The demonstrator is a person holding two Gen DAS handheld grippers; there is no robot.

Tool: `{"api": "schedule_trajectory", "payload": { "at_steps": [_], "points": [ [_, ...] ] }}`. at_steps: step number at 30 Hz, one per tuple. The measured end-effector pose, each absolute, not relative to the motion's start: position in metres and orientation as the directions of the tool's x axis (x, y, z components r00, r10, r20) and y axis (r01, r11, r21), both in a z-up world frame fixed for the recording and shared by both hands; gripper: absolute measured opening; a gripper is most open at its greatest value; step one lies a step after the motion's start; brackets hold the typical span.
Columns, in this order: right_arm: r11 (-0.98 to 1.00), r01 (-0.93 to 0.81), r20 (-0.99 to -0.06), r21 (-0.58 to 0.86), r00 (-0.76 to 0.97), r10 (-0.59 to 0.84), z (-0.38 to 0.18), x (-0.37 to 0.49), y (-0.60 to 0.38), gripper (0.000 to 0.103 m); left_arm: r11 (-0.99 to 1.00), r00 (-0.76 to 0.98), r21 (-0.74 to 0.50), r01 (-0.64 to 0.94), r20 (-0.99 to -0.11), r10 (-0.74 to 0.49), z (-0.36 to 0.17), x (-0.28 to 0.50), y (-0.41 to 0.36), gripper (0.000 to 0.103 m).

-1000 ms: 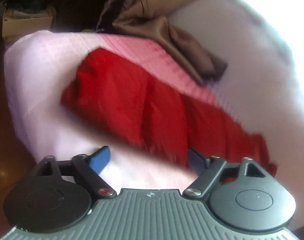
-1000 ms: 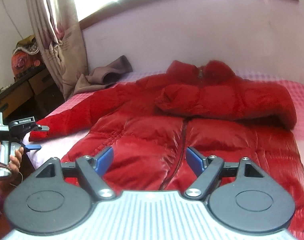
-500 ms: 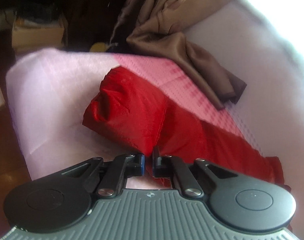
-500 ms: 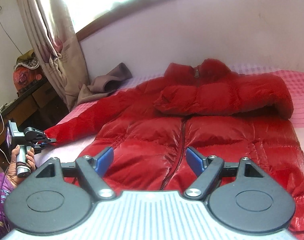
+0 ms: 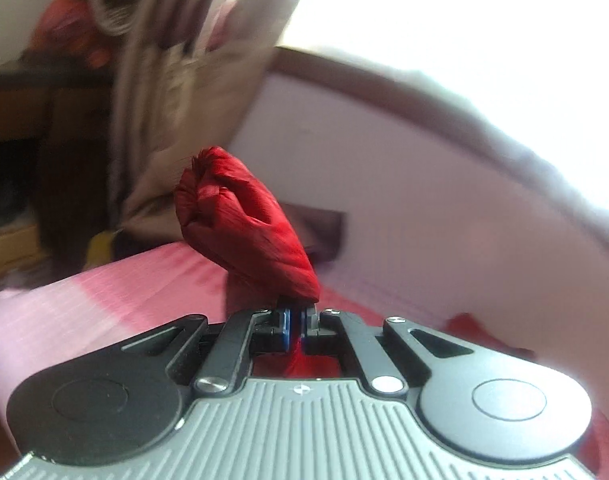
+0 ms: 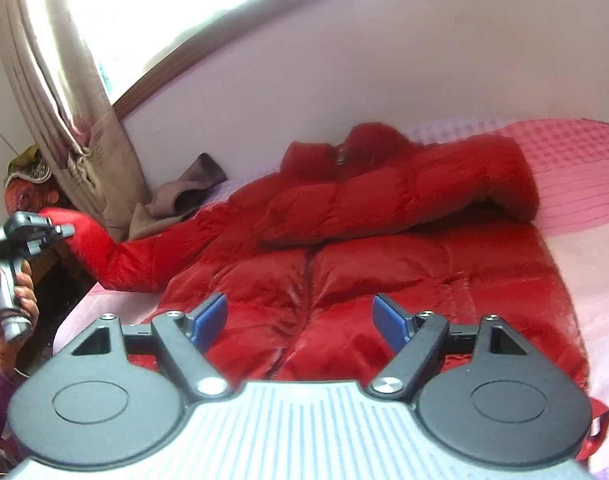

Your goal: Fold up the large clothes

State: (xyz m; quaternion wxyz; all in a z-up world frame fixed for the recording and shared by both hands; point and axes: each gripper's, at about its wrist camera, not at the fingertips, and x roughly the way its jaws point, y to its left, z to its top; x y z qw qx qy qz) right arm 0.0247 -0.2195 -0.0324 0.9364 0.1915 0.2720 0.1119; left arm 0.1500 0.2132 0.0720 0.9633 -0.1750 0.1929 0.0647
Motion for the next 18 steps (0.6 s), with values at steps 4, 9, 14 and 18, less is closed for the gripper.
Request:
{"api": "schedule_trajectory", "payload": {
  "at_steps": [4,9,14,18],
  "points": [
    [0.897,-0.102,-0.448,0.431,0.838,0.31,-0.031,0.022,-0.231,0.08,0.95,0.927,-0.297,-0.096,-0.373,-0.023,0.094,0.16,0.161,0.004],
    [0.888,-0.089,-0.426,0.452,0.852,0.303,-0.031,0.02,-0.247,0.08,0.954,0.915,-0.3,0.006,-0.383,-0.126,0.103,0.173,0.102,0.004],
    [0.872,-0.069,-0.41,0.485,0.863,0.296,-0.037,0.017,-0.266,0.08,0.958,0.895,-0.274,0.084,-0.401,-0.193,0.1,0.183,0.046,0.004],
    [0.862,-0.053,-0.406,0.505,0.866,0.291,-0.044,0.016,-0.281,0.08,0.958,0.876,-0.243,0.151,-0.416,-0.243,0.088,0.185,-0.001,0.004]
  ]
}}
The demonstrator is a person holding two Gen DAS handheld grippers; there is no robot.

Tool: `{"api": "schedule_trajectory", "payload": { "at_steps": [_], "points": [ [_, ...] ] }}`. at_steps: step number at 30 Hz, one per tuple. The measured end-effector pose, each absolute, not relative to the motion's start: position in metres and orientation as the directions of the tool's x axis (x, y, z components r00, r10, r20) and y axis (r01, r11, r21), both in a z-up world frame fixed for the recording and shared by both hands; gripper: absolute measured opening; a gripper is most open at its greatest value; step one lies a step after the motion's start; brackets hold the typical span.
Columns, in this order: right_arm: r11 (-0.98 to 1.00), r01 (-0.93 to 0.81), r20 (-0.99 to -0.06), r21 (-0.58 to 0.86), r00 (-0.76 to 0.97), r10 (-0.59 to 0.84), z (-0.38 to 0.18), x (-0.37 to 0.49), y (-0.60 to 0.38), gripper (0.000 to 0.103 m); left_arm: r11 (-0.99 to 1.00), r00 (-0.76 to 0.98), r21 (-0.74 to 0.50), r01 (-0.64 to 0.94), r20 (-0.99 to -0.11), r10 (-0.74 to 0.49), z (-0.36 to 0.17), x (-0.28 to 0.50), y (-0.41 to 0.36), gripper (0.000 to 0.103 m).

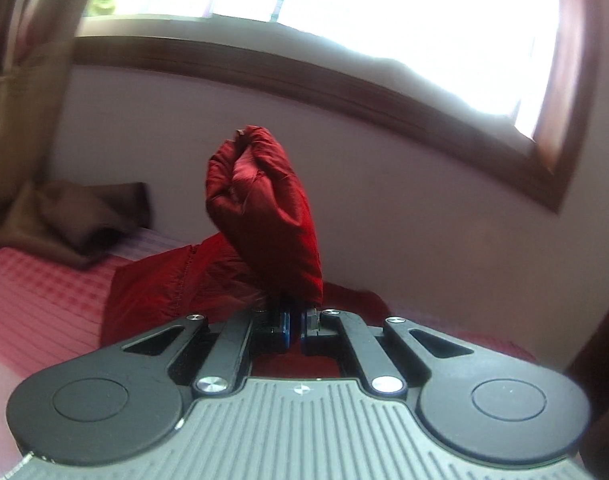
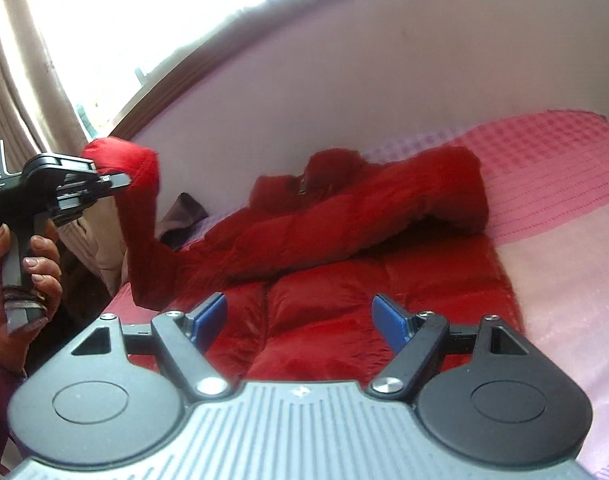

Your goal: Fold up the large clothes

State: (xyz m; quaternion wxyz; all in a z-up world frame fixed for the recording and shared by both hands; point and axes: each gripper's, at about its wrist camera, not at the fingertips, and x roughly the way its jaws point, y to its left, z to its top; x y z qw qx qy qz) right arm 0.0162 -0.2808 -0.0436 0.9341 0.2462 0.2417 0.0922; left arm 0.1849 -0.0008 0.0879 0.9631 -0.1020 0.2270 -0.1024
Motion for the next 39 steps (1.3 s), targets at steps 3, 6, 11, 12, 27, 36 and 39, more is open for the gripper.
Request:
{"api": "schedule_trajectory", "payload": {
  "at_steps": [3,6,11,12,27,36,39],
  "points": [
    [0.855,-0.041,-0.403,0.517,0.87,0.286,-0.048,0.017,-0.292,0.08,0.957,0.86,-0.21,0.2,-0.43,-0.274,0.077,0.184,-0.036,0.004],
    [0.85,-0.036,-0.392,0.525,0.876,0.279,-0.052,0.016,-0.302,0.08,0.956,0.843,-0.174,0.237,-0.453,-0.291,0.063,0.188,-0.066,0.004],
    [0.837,-0.013,-0.384,0.547,0.884,0.265,-0.058,0.015,-0.322,0.08,0.955,0.807,-0.162,0.247,-0.511,-0.295,0.033,0.201,-0.095,0.004],
    [0.836,-0.009,-0.384,0.549,0.885,0.262,-0.06,0.015,-0.325,0.08,0.956,0.801,-0.161,0.247,-0.521,-0.295,0.028,0.203,-0.099,0.004],
    [0.845,0.026,-0.396,0.534,0.891,0.222,-0.076,0.017,-0.352,0.08,0.946,0.741,-0.105,0.308,-0.596,-0.308,-0.018,0.213,-0.15,0.004],
    [0.851,0.022,-0.376,0.524,0.903,0.208,-0.068,0.024,-0.358,0.08,0.927,0.7,-0.108,0.359,-0.626,-0.344,-0.029,0.218,-0.151,0.011],
    [0.874,-0.01,-0.341,0.485,0.918,0.2,-0.054,0.031,-0.351,0.08,0.919,0.685,-0.117,0.377,-0.632,-0.361,-0.03,0.218,-0.15,0.017]
  ]
}}
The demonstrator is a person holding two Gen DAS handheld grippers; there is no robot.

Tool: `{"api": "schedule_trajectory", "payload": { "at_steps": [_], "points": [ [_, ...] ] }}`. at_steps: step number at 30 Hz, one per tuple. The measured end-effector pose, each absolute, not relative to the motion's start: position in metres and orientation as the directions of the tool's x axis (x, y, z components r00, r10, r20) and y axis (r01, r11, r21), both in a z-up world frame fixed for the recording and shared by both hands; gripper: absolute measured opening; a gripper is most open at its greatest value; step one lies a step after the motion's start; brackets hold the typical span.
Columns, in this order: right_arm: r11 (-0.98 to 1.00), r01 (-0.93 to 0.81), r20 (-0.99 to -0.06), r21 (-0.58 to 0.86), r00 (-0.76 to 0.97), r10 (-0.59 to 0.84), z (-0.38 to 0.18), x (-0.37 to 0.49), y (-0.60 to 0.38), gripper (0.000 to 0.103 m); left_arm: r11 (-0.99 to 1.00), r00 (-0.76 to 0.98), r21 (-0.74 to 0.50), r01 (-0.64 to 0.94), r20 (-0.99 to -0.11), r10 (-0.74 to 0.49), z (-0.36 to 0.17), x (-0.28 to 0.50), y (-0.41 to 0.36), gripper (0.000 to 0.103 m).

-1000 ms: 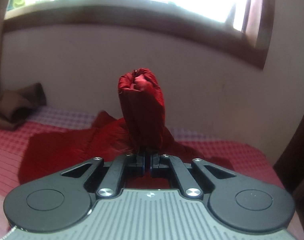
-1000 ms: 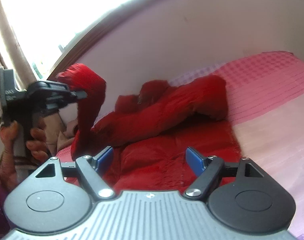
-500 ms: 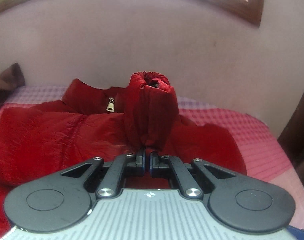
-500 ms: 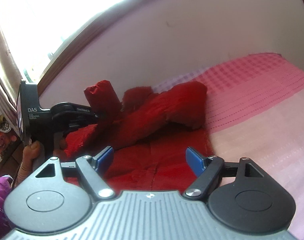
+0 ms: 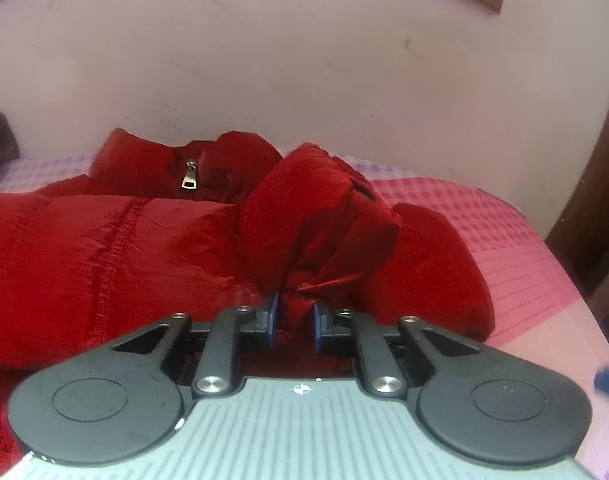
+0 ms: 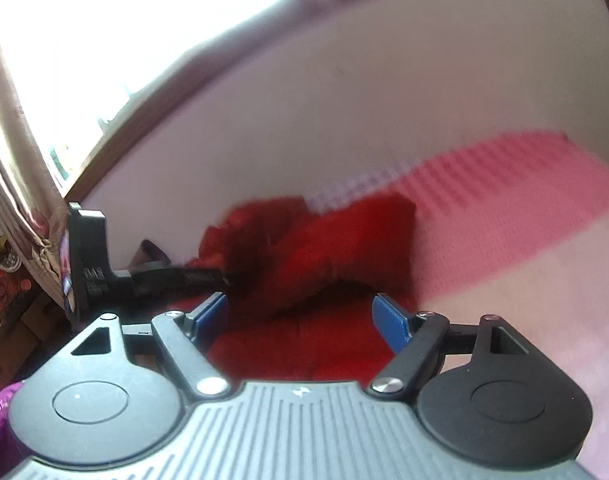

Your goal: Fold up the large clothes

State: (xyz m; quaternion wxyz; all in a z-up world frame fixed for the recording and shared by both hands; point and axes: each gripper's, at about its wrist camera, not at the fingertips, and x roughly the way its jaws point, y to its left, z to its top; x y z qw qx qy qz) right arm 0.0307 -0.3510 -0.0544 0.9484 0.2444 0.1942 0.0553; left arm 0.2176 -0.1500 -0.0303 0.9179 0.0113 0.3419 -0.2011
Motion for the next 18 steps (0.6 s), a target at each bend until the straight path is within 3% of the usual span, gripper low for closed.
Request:
{"api": "schedule_trajectory", "payload": {
  "at_steps": [3,5,7,8,10,15,18],
  "points": [
    [0.896,-0.039,-0.325,0.442,0.924,0.2,-0.042,0.048,-0.344,0.079,0.905,0.677,-0.137,0.403,-0.62,-0.395,-0.029,0.214,-0.147,0.036],
    [0.899,-0.064,-0.312,0.433,0.925,0.216,-0.034,0.063,-0.34,0.069,0.897,0.675,-0.162,0.412,-0.607,-0.42,-0.026,0.209,-0.142,0.056],
    [0.911,-0.074,-0.323,0.406,0.921,0.218,-0.024,0.082,-0.334,0.047,0.888,0.683,-0.167,0.428,-0.584,-0.439,-0.021,0.201,-0.138,0.066],
    [0.915,-0.083,-0.328,0.394,0.918,0.224,-0.021,0.092,-0.33,0.043,0.889,0.694,-0.142,0.436,-0.575,-0.433,-0.017,0.195,-0.136,0.072],
    [0.927,-0.103,-0.345,0.361,0.909,0.235,-0.015,0.112,-0.319,0.035,0.895,0.712,-0.1,0.435,-0.57,-0.41,-0.01,0.186,-0.131,0.074],
    [0.956,-0.117,-0.429,0.269,0.874,0.228,-0.023,0.154,-0.29,0.034,0.93,0.763,-0.044,0.366,-0.557,-0.327,0.001,0.182,-0.094,0.072],
    [0.971,-0.103,-0.497,0.216,0.844,0.2,-0.043,0.174,-0.281,0.029,0.957,0.787,0.004,0.291,-0.57,-0.237,0.0,0.195,-0.071,0.065]
  ]
}}
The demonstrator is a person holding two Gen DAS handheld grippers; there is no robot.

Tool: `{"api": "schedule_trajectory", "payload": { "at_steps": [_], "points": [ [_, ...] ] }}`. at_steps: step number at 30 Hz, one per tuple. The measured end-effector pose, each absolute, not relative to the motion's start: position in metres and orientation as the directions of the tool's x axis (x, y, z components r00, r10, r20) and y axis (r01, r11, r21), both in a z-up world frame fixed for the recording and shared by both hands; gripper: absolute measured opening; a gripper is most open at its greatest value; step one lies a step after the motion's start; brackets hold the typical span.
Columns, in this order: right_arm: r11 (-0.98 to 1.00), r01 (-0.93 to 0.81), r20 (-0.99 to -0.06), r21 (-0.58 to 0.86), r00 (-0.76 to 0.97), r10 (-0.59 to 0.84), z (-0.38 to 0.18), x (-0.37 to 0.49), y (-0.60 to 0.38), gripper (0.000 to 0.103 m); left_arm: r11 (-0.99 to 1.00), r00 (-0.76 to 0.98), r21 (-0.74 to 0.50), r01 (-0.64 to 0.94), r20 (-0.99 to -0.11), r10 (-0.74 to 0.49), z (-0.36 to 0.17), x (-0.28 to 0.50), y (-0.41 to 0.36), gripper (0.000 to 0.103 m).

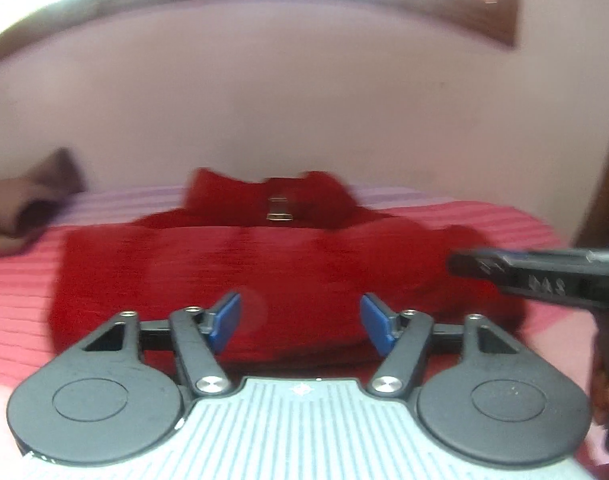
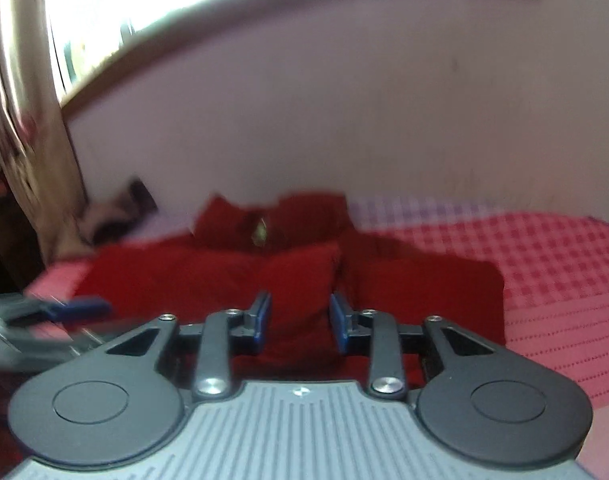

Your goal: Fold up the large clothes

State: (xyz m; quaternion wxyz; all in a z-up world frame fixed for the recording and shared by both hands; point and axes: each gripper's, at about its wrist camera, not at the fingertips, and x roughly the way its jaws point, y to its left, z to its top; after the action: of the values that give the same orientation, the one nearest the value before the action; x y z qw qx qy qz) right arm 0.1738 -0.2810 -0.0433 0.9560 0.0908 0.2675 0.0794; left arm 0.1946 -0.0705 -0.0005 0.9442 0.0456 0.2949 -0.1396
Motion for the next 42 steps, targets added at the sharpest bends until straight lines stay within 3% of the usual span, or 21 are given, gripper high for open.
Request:
{"api": "schedule_trajectory", "payload": {
  "at_steps": [3,9,22,27,29,31,34,39,42],
  "points": [
    [0.984,-0.084,-0.556,0.154,0.816,0.157,-0.064,0.186,-0.277,0.029,0.979,0.792,0.026,0.202,-0.592,-0.148,-0.005,0.21,-0.048,0.055],
    [0.987,-0.074,-0.61,0.143,0.779,0.147,-0.09,0.192,-0.28,0.028,0.993,0.765,0.035,0.113,-0.641,-0.064,-0.021,0.231,-0.022,0.053],
    [0.984,-0.045,-0.658,0.173,0.738,0.149,-0.106,0.203,-0.283,0.028,0.99,0.756,0.07,0.119,-0.653,-0.045,-0.036,0.235,-0.016,0.054],
    [0.979,-0.036,-0.614,0.201,0.774,0.155,-0.087,0.176,-0.291,0.03,0.987,0.77,0.087,0.135,-0.636,-0.05,-0.024,0.214,-0.012,0.065],
    [0.98,-0.041,-0.585,0.197,0.797,0.151,-0.078,0.15,-0.293,0.034,0.984,0.778,0.099,0.148,-0.626,-0.054,-0.018,0.2,-0.01,0.073],
    [0.975,-0.052,-0.558,0.215,0.813,0.167,-0.073,0.117,-0.294,0.056,0.98,0.79,0.125,0.154,-0.612,-0.046,-0.012,0.185,-0.008,0.081],
    [0.977,-0.062,-0.537,0.203,0.828,0.164,-0.069,0.061,-0.29,0.078,0.974,0.808,0.158,0.163,-0.587,-0.04,-0.004,0.154,-0.003,0.089],
    [0.992,-0.034,-0.54,0.121,0.836,0.095,-0.078,-0.018,-0.285,0.079,0.974,0.821,0.17,0.147,-0.57,-0.024,0.002,0.106,0.019,0.094],
    [0.99,-0.002,-0.556,0.141,0.827,0.081,-0.087,-0.049,-0.288,0.079,0.973,0.832,0.2,0.119,-0.555,0.012,0.002,0.081,0.032,0.097]
  ]
}}
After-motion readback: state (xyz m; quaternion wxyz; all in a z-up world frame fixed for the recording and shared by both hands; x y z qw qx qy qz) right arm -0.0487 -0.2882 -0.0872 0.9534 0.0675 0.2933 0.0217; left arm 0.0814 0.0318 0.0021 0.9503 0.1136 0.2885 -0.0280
